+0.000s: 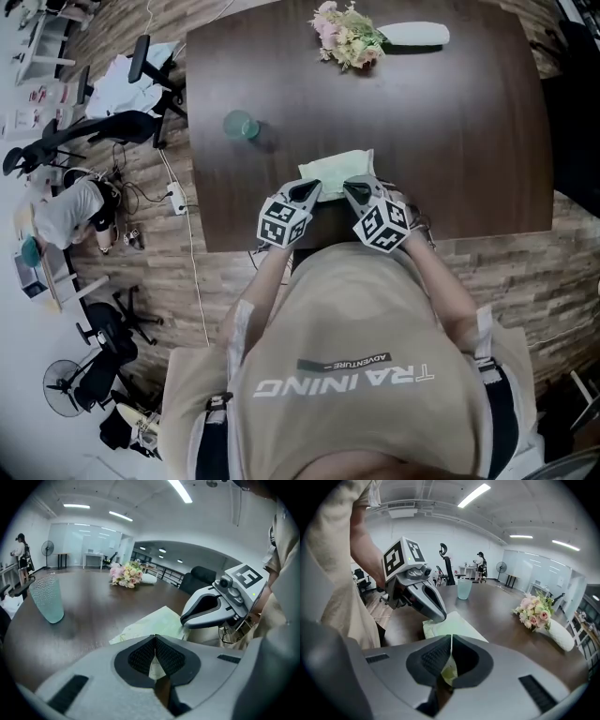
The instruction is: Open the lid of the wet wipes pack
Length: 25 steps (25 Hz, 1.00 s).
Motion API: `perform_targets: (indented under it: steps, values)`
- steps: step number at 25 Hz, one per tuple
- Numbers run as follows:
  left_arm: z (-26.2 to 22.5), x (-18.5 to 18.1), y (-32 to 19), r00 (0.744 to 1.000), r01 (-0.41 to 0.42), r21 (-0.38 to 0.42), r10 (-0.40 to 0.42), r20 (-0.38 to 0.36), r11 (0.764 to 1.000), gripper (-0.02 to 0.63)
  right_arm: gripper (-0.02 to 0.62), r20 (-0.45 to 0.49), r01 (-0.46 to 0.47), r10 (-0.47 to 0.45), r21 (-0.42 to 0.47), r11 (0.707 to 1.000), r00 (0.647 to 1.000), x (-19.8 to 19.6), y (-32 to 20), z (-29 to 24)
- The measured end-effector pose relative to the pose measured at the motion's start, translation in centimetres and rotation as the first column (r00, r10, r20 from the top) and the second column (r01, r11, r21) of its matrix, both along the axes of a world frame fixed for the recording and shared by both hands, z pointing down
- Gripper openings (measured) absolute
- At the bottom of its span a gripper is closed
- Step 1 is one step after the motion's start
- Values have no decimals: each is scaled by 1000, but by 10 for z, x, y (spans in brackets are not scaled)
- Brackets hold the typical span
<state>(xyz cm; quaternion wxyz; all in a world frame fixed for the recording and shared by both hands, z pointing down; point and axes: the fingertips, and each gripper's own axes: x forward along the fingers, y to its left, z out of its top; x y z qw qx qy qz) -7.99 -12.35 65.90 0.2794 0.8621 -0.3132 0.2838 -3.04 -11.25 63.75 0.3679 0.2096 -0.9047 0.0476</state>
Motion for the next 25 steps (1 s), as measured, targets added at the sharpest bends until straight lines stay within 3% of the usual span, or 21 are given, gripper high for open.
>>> perform_targets:
  steps: [6,14,17,18,19,20,25]
  values:
    - [8,-4,3,999,-8,-25,9,36,1000,9,15,-12,18,-18,-4,1000,1000,-2,2,1]
    - [15,-2,2,996,-86,-63,87,7,994,9,15,-97,60,-60,2,998,993,1,6,8]
    - [16,-3,4,997,-80,-42,80,-2,996,9,18,-131,97,-96,-3,995,987,-1,11,13]
    - [16,-3,4,998,-69,-33,69,-2,997,9,27,-141,110,-110,-5,994,984,-2,12,14]
    - [16,-3,4,998,-60,-26,60,-1,998,9,75,-150,123,-122,-7,992,981,-3,12,14]
    - [16,-4,4,998,-55,-19,55,1,998,9,118,-162,137,-135,-2,991,977,-4,12,15]
    - [16,-4,4,998,-60,-18,60,0,998,9,127,-318,259,-221,81,963,922,-11,12,23]
